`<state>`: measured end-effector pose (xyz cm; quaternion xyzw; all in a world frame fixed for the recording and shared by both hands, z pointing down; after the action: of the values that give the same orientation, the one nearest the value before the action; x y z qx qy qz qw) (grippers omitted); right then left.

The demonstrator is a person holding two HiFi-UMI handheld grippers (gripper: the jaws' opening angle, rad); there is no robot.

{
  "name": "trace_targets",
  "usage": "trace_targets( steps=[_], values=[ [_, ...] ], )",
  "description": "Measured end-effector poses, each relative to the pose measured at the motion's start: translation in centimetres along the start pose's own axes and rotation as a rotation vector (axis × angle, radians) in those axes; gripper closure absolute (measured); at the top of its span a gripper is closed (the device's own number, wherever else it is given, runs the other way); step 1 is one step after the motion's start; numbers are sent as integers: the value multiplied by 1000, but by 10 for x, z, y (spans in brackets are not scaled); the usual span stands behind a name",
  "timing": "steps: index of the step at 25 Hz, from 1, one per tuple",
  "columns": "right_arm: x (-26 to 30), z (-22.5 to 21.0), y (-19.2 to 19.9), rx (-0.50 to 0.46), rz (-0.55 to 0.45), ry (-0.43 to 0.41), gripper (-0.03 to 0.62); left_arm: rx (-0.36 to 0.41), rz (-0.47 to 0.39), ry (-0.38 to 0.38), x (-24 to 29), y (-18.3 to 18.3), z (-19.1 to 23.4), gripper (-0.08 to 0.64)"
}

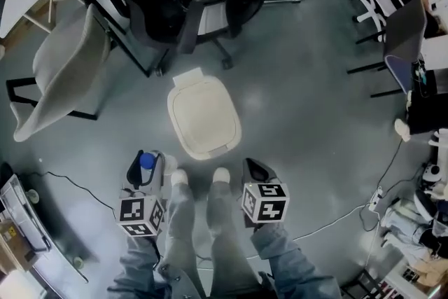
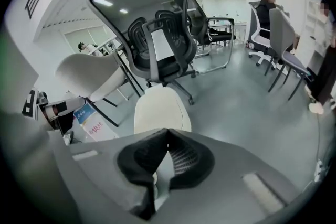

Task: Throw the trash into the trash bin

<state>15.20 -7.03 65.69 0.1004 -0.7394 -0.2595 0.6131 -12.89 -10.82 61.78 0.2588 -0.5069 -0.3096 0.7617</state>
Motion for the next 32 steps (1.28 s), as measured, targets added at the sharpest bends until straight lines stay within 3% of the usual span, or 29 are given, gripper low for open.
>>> trace_targets(
  steps=[9,32],
  values=[
    [54,0,33,-3,41,4,589,19,42,14,31,41,16,351],
    [126,35,44,-46,121,-4,589,-47,48,-105,22,60,100,351]
  ],
)
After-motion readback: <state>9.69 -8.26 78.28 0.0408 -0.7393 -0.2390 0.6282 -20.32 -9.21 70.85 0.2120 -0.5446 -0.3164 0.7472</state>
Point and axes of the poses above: the fingertips, and each gripper's own axes: x forward along the fingers, z to its left, y out of its underside, the point moved 5 cm from there along -x, backward along the fingers, and after that the axes turned 14 degrees about -x, right-handed, at the moved point
